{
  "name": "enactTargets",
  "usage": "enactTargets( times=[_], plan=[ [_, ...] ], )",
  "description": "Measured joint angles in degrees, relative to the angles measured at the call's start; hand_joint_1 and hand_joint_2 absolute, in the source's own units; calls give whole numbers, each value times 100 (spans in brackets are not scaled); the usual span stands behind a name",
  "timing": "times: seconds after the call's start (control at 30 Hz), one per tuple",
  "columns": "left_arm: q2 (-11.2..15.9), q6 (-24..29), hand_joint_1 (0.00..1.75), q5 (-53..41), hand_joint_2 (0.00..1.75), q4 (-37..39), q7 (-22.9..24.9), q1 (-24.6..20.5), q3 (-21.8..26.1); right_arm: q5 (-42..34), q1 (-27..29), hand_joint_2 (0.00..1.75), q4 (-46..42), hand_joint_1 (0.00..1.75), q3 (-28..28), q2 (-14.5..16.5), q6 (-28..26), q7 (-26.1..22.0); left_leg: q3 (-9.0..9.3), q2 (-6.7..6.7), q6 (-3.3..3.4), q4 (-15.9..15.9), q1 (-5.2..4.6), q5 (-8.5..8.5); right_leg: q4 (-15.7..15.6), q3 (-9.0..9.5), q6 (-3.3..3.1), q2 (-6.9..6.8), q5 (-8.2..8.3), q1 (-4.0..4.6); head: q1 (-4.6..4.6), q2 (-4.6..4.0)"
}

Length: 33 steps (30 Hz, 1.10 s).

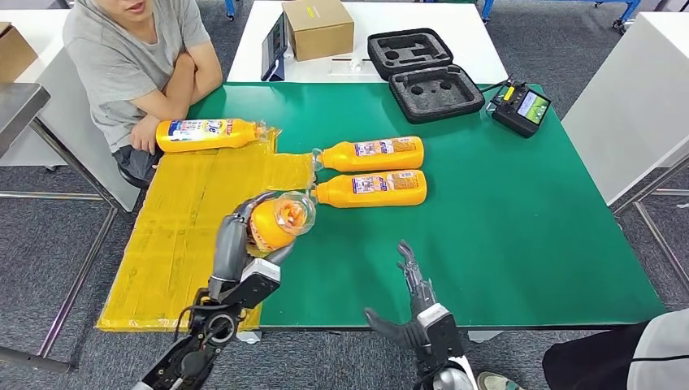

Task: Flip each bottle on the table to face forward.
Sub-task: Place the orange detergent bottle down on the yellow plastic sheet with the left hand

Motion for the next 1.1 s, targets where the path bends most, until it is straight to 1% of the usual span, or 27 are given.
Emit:
enactTargets(
  times=[0.1,0.3,0.43,0.5,0.77,0.87,0.97,1.1],
  plan=[
    [120,9,175,-465,175,55,178,-10,109,-95,7,175,5,0,-10,3,15,0,0,0,0,0,0,0,1,0,0,0,0,0,1,0],
    [335,13,175,-1730,175,77,638,24,384,-304,-2,175,97,0,10,33,150,2,-2,-1,0,-1,0,0,1,1,-1,0,-1,-1,0,0],
    [411,14,175,-2621,175,188,780,75,646,-407,-54,175,240,0,49,52,216,1,-2,-1,0,-1,0,0,1,0,-2,-1,-2,-1,2,0],
    [441,14,175,-2853,175,331,832,62,717,-453,-85,175,304,0,60,66,225,1,-2,0,0,-1,0,0,1,-1,-2,-1,-2,-1,1,0],
    [500,14,175,-3229,175,666,952,-18,842,-507,-151,175,464,0,66,99,247,2,-2,-1,-1,-1,0,1,1,-1,-2,-1,-2,-1,2,0],
    [498,14,175,-3787,175,942,1093,-175,841,-524,-170,175,501,0,67,109,234,2,-1,-2,-1,-1,0,1,1,-2,-2,-1,-2,-1,2,0],
    [475,14,175,-4352,175,1488,1224,-492,793,-560,-164,175,522,0,77,138,199,1,-1,-2,-1,-1,0,2,1,-1,-2,-1,-1,-1,3,0],
    [432,14,175,-4507,175,2133,1286,-823,712,-601,-144,175,546,0,114,171,198,2,0,1,-4,-1,0,5,1,-2,-1,2,1,-1,1,0]
  ],
)
